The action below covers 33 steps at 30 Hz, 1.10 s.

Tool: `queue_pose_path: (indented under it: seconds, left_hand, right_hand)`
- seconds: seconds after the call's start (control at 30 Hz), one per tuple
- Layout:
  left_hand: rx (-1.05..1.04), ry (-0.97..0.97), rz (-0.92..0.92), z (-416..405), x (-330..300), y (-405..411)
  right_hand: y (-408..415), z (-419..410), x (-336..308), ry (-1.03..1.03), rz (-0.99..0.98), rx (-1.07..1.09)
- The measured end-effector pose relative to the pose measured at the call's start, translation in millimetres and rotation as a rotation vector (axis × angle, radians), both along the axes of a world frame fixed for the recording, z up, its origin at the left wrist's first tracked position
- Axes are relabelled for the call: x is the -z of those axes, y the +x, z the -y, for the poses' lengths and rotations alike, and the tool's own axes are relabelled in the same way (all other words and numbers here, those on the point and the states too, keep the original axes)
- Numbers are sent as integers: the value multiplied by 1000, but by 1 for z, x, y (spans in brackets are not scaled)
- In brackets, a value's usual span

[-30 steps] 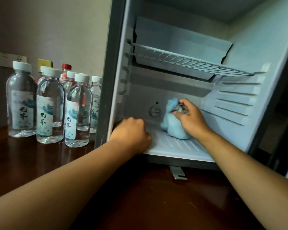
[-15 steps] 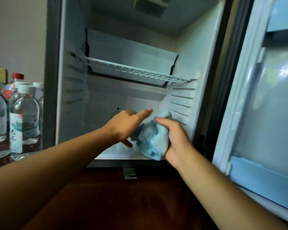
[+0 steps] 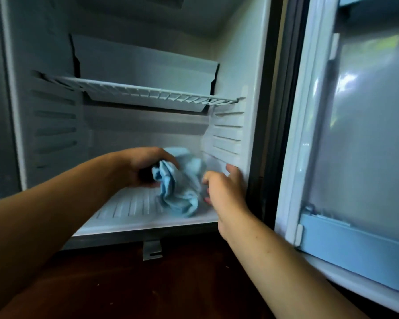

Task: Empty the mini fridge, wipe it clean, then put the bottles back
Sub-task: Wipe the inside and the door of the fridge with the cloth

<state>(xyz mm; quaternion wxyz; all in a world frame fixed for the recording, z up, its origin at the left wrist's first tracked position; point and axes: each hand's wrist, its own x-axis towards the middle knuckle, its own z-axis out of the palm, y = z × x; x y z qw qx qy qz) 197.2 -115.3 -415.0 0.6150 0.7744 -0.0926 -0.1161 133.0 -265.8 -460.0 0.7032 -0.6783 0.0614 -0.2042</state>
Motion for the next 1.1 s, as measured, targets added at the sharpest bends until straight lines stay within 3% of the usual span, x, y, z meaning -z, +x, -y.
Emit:
queue_pose_path:
  seconds: [0.2,0.3,0.4,0.47,0.57,0.67,0.8,1.1]
  left_hand:
    - [-459,-48,267,16,-8,35]
    - [-560,81,423,33,1,60]
    - [-597,148,430,59,11,76]
    - [-525,72,370,81,15,80]
    - [-308,-191,182,110,13,75]
    - [-241,-266,160,115,11,77]
    - [-196,-180,303,104,26,88]
    - [-144,-101,368,97,37,113]
  right_hand:
    - [4,8,6,-314,-7,89]
    - [4,4,11,-490,24,173]
    - [4,5,11,-608,103,259]
    - [3,9,10,-660,124,296]
    - [3,14,9,-675,96,316]
    - [2,20,10,-669,101,351]
    - [2,20,18,-722,125,446]
    - [15,19,23,-790,169,570]
